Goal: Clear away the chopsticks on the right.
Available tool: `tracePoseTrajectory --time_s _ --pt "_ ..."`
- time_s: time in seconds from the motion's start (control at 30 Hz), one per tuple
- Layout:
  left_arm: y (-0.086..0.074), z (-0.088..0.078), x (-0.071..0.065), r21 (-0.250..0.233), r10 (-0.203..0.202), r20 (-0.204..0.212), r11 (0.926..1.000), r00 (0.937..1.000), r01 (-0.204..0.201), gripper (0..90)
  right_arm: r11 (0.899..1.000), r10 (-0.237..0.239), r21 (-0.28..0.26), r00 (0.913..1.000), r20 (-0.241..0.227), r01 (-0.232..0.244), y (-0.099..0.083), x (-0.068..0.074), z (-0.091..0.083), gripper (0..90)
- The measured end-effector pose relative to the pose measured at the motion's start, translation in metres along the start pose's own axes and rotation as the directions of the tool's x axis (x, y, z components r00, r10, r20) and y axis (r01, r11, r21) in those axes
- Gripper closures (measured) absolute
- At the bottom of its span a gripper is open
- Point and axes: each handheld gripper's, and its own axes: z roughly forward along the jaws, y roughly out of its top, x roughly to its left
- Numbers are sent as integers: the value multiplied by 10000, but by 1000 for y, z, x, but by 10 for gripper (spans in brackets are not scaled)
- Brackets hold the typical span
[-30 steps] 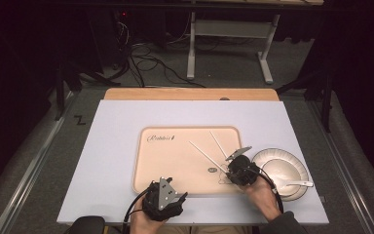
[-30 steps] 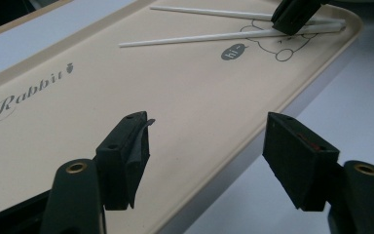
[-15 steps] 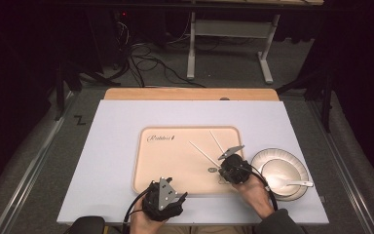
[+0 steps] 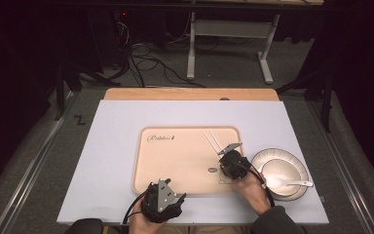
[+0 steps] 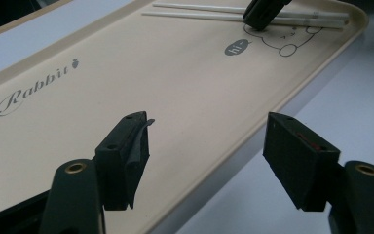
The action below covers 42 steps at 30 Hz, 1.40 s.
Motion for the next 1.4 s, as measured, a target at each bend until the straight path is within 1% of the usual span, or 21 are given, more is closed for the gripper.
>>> tracePoseTrajectory --time_s 0.03,0.1,0.13,0.23,0.3,0.33,0.43,0.53,0.57,0.6,0.77,0.9,0.97,1.0,1.03,1.07,1.1,1.23,1.27,1.33,1.4 --pt "0 0 0 -36 -43 -19 10000 10000 43 337 9999 115 23 9999 23 -115 0 0 0 849" --pt "0 -1 1 16 -2 -39 10000 10000 2 336 9999 136 32 9999 42 -136 0 0 0 849" --pt "0 0 0 -23 -43 -48 10000 10000 43 337 9999 134 82 9999 63 -135 1 0 0 849" --pt "0 -1 1 15 4 -48 10000 10000 -4 336 9996 267 93 9996 41 -267 1 -1 0 848" --pt "0 -1 1 52 -23 -39 10000 10000 23 337 9997 252 72 9997 40 -253 1 -1 0 842" --pt "0 -1 1 50 -47 -39 10000 10000 47 336 9995 319 6 9995 2 -319 1 -1 1 840" --pt "0 0 1 22 -110 -34 9999 9999 110 336 9995 320 59 9995 21 -320 1 -2 0 833" --pt "0 -1 1 46 -88 -30 10000 10000 88 336 9993 366 32 9993 68 -367 1 -3 1 812" --pt "0 -1 2 81 -17 -55 10000 10000 17 337 9992 384 123 9992 146 -386 1 -4 0 797" --pt "0 -1 2 78 -21 -56 10000 10000 22 337 9989 465 76 9988 161 -466 1 -3 0 793" --pt "0 0 1 43 -129 -46 9999 9999 129 337 9991 411 71 9990 194 -413 1 -4 0 758" --pt "-1 1 2 169 -111 -19 9998 9999 111 337 9990 447 -20 9990 65 -447 0 -4 -2 743" --pt "-1 1 1 132 -217 -4 9997 9998 217 337 9987 504 -108 9987 -72 -505 0 -4 -3 736" --pt "-1 1 1 134 -219 -2 9997 9998 219 337 9989 459 -96 9989 -110 -460 0 -5 -5 734" --pt "-1 1 2 159 -187 -3 9997 9998 187 337 9984 529 -180 9984 -219 -533 0 -4 -5 730" --pt "-1 1 2 161 -194 9 9997 9998 194 337 9986 510 -140 9984 -228 -513 0 -4 -7 725" --pt "-1 1 2 146 -234 11 9996 9997 234 337 9983 493 -283 9982 -339 -503 -1 -4 -7 720" --pt "0 2 3 155 -300 -9 9994 9996 300 337 9983 488 -284 9972 -558 -505 -1 -3 -9 709" --pt "0 2 3 194 -295 3 9994 9996 295 337 9981 476 -353 9970 -612 -498 -2 -3 -10 707" --pt "1 3 4 130 -412 9 9991 9992 411 337 9982 411 -410 9968 -679 -440 -2 -3 -11 700" --pt "1 3 5 190 -374 30 9991 9993 374 337 9982 324 -480 9965 -773 -362 -3 -3 -14 688"
